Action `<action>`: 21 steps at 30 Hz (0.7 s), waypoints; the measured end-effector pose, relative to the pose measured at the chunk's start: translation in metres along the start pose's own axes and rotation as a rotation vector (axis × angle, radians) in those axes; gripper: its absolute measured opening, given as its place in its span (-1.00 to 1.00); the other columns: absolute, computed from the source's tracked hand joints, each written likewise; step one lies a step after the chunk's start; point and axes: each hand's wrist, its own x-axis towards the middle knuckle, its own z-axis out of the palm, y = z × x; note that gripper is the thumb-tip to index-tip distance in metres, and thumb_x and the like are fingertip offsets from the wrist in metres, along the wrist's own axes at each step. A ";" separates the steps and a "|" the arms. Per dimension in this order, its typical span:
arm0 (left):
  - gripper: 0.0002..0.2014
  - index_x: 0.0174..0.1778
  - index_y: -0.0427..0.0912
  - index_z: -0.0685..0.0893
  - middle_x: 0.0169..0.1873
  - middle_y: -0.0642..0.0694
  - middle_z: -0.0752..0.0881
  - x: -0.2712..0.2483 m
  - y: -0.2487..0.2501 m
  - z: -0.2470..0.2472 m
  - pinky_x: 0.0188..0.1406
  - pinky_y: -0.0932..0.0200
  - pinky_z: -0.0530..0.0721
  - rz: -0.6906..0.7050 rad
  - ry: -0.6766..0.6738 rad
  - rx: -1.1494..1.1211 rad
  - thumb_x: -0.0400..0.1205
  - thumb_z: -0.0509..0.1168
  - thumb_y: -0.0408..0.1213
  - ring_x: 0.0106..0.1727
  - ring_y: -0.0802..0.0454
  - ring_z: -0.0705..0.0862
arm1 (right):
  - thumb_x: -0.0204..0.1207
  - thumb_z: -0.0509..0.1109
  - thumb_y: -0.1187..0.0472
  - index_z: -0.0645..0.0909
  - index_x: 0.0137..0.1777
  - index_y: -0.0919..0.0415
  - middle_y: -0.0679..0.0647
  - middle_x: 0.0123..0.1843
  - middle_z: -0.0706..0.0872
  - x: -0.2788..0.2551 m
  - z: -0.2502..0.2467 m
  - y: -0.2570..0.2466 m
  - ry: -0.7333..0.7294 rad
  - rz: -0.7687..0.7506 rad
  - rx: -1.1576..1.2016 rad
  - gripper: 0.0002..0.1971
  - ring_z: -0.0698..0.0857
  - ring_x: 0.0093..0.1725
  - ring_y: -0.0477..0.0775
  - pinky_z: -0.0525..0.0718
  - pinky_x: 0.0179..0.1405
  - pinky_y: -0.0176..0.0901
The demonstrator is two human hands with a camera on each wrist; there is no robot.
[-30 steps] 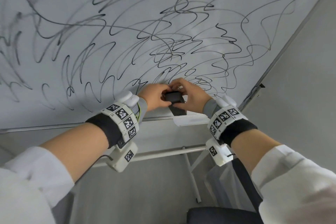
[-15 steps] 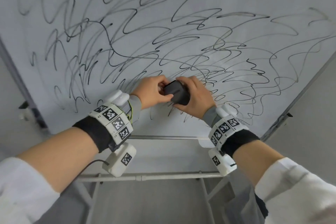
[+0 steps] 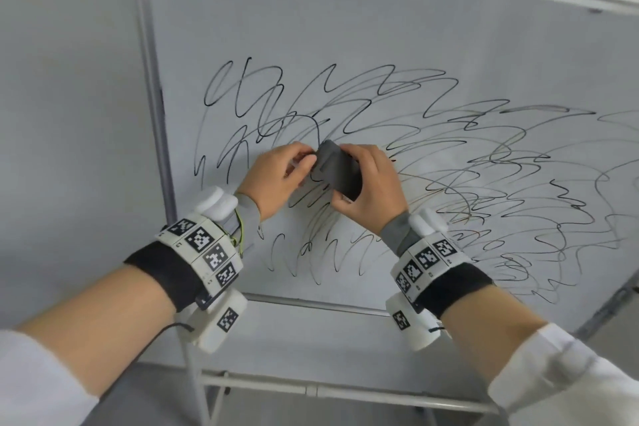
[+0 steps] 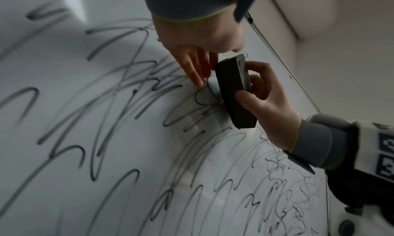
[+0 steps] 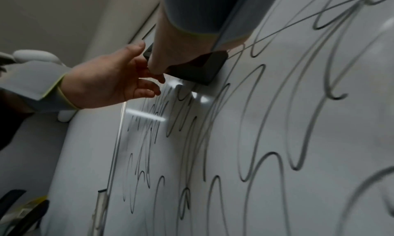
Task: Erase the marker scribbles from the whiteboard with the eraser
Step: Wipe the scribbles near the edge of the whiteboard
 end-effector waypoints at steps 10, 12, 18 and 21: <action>-0.73 0.18 -0.26 0.56 0.12 -0.28 0.53 0.018 -0.036 -0.076 0.10 -0.11 0.50 0.028 0.413 0.435 0.56 0.22 -0.40 0.11 -0.26 0.46 | 0.25 0.42 0.06 0.40 0.34 0.12 0.13 0.11 0.59 0.053 0.032 -0.045 0.093 -0.015 -0.024 -0.38 0.57 0.03 0.13 0.58 -0.02 0.04; -0.64 0.27 -0.19 0.52 0.22 -0.31 0.48 0.022 -0.045 -0.088 0.16 -0.20 0.46 -0.035 0.491 0.516 0.53 0.24 -0.36 0.18 -0.33 0.43 | 0.26 0.40 0.04 0.43 0.34 0.15 0.13 0.12 0.60 0.066 0.039 -0.055 0.106 -0.031 -0.019 -0.39 0.57 0.03 0.13 0.58 -0.03 0.03; -0.49 0.42 -0.08 0.41 0.39 -0.32 0.36 0.034 -0.063 -0.110 0.24 -0.21 0.37 -0.142 0.671 0.585 0.50 0.16 -0.17 0.33 -0.34 0.39 | 0.28 0.41 0.06 0.49 0.37 0.28 0.21 0.13 0.60 0.101 0.050 -0.073 0.174 -0.072 -0.037 -0.37 0.56 0.03 0.18 0.57 -0.01 -0.01; -0.49 0.47 -0.04 0.36 0.51 -0.33 0.22 0.039 -0.073 -0.116 0.37 -0.22 0.26 -0.187 0.671 0.597 0.55 0.17 -0.15 0.46 -0.33 0.27 | 0.29 0.43 0.08 0.50 0.38 0.30 0.22 0.10 0.61 0.116 0.052 -0.077 0.202 -0.112 -0.045 -0.37 0.56 0.00 0.17 0.58 -0.04 0.00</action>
